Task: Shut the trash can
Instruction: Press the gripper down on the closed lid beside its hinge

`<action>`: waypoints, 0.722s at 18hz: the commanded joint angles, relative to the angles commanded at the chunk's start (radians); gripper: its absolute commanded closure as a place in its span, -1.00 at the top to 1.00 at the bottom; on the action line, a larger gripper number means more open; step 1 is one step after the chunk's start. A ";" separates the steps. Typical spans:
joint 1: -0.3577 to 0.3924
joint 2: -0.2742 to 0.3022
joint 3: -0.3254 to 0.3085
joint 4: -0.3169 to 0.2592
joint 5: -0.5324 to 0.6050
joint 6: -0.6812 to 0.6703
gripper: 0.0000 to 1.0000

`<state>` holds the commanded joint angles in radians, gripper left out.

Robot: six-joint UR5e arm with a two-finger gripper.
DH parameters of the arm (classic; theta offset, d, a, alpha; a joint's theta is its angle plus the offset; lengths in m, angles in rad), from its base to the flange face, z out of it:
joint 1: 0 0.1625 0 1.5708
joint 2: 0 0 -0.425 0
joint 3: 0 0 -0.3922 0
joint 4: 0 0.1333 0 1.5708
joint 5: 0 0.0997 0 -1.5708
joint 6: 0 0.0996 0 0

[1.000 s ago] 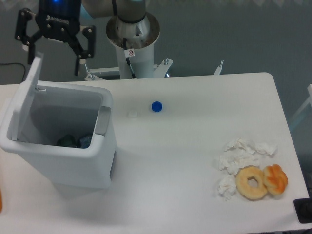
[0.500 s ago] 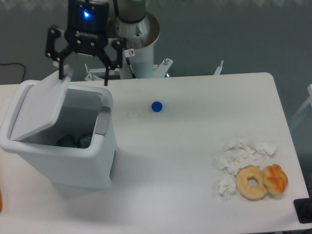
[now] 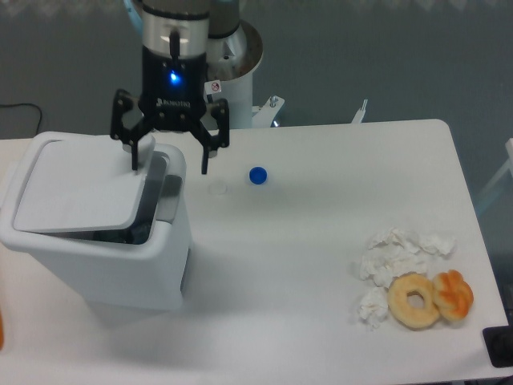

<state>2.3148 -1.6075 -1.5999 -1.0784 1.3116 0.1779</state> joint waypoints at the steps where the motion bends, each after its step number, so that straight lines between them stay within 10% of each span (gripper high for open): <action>1: -0.002 -0.005 0.000 0.003 0.000 0.000 1.00; 13: -0.002 -0.037 -0.002 0.006 0.018 0.000 1.00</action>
<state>2.3132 -1.6444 -1.6015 -1.0723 1.3300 0.1779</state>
